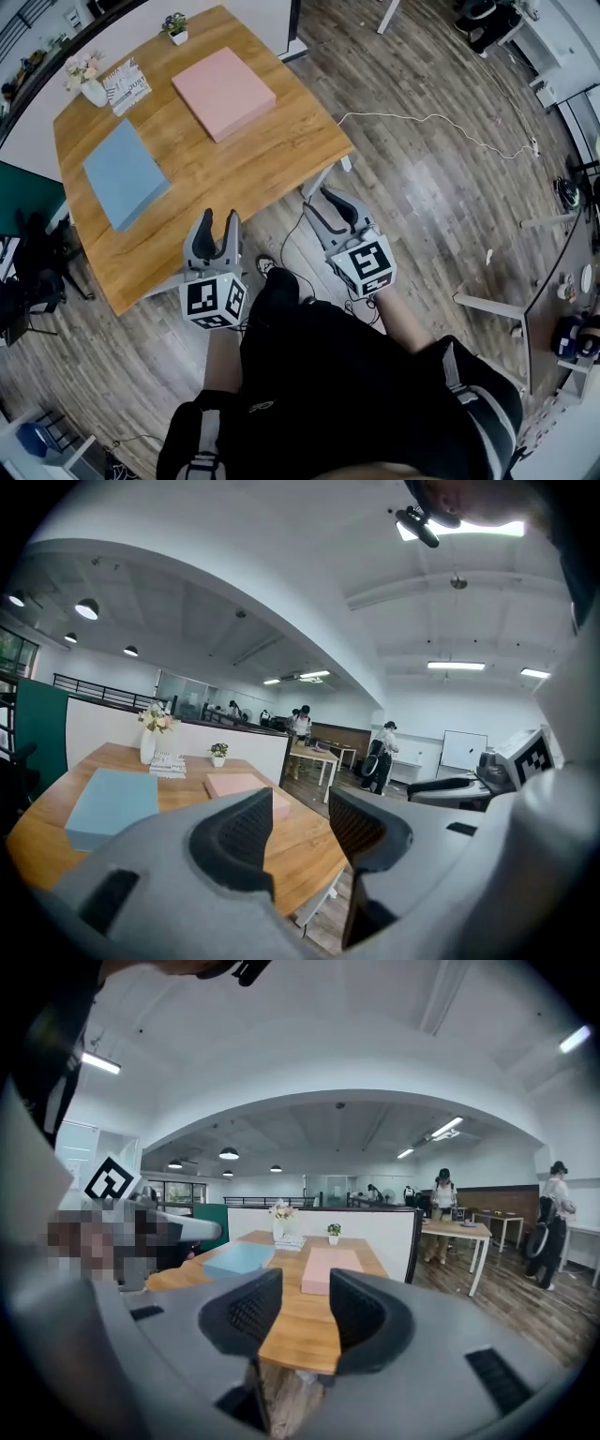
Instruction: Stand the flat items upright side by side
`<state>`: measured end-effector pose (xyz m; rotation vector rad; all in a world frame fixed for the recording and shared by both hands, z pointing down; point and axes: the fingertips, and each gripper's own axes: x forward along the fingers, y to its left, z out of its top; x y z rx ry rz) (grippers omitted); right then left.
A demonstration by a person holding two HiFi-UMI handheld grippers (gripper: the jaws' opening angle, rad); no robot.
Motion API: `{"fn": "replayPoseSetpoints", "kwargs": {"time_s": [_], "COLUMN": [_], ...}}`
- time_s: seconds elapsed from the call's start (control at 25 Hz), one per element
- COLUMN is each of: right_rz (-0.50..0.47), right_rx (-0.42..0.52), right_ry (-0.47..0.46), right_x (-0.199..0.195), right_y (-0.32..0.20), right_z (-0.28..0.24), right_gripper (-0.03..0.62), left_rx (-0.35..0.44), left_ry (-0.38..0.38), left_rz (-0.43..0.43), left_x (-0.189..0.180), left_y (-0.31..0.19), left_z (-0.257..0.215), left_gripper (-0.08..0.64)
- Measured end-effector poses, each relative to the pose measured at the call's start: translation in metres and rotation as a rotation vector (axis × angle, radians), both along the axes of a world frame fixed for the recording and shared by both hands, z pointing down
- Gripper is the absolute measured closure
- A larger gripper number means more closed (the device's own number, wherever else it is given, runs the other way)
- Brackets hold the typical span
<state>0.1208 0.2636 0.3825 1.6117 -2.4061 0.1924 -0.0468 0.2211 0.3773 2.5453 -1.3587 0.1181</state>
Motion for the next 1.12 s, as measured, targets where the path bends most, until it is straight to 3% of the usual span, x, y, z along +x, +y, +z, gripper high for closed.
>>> {"fn": "replayPoseSetpoints", "kwargs": {"time_s": [0.36,0.56,0.88,1.12], "right_rz": [0.028,0.032,-0.007,-0.067], "right_rx": [-0.056,-0.096,-0.137,-0.147], "right_ry": [0.039,0.045,0.032,0.004], "right_x": [-0.003,-0.001,-0.001,-0.003], "right_y": [-0.076,-0.1,-0.141,-0.194], "right_z": [-0.008,-0.003,0.015,0.027], "right_gripper": [0.414,0.402,0.38,0.359], "left_rx": [-0.073,-0.117,-0.181,-0.215], "left_ry": [0.081,0.122,0.13,0.129], "left_rz": [0.044,0.032,0.011,-0.021], "left_x": [-0.018,-0.031,-0.039,-0.04], "left_y": [-0.081,-0.097,-0.12,-0.164], "left_z": [0.007,0.019,0.039,0.05], "left_gripper": [0.36,0.36,0.336,0.314]}}
